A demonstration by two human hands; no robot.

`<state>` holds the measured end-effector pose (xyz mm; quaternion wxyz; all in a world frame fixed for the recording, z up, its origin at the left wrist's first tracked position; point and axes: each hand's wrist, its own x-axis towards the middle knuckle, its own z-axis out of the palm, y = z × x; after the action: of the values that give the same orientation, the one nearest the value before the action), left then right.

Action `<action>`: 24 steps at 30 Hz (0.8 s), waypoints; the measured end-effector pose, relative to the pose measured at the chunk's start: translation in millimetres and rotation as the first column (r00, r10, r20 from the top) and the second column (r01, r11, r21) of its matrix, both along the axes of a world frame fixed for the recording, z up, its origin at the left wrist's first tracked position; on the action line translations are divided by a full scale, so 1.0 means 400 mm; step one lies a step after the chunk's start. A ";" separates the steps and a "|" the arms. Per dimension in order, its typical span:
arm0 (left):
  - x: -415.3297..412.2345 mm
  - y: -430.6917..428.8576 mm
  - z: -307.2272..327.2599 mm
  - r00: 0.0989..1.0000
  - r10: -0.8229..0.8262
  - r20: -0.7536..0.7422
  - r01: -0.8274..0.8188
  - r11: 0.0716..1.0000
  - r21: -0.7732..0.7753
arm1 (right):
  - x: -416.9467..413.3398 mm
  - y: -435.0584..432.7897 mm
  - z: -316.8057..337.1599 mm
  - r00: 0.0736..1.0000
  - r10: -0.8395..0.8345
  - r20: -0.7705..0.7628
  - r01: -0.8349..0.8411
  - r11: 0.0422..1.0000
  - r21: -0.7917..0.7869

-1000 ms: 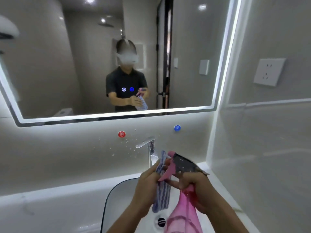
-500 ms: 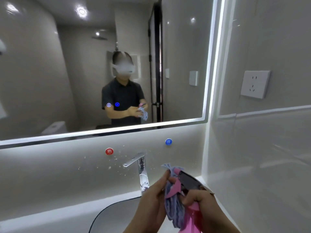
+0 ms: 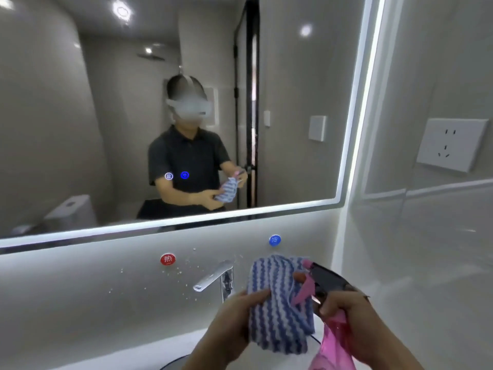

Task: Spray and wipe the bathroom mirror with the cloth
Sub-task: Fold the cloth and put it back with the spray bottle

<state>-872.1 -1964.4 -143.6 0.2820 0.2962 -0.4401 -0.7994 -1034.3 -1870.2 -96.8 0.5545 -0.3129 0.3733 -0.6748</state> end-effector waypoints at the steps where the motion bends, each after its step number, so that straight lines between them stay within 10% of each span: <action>1: -0.013 -0.018 -0.013 0.993 0.107 0.056 -0.104 0.993 -0.058 | -0.016 -0.003 -0.013 0.999 -0.021 -0.044 0.022 0.999 0.025; 10: -0.249 -0.077 -0.142 0.898 0.250 0.363 -0.101 0.918 -0.384 | -0.224 -0.009 -0.141 0.792 -0.342 -0.505 0.468 0.872 0.144; 20: -0.555 -0.234 -0.203 0.934 0.242 0.263 -0.231 0.970 -0.075 | -0.412 -0.066 -0.282 0.629 -0.431 -0.647 0.589 0.808 0.034; 24: -0.587 -0.240 -0.282 0.812 0.148 0.564 -0.172 0.985 -0.011 | -0.452 -0.089 -0.336 0.626 -0.481 -0.614 0.627 0.779 0.029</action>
<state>-1106.9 -2060.3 -256.4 0.1999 0.5604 -0.4606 -0.6587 -1215.1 -1905.7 -231.3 0.2114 -0.3003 0.6792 -0.6354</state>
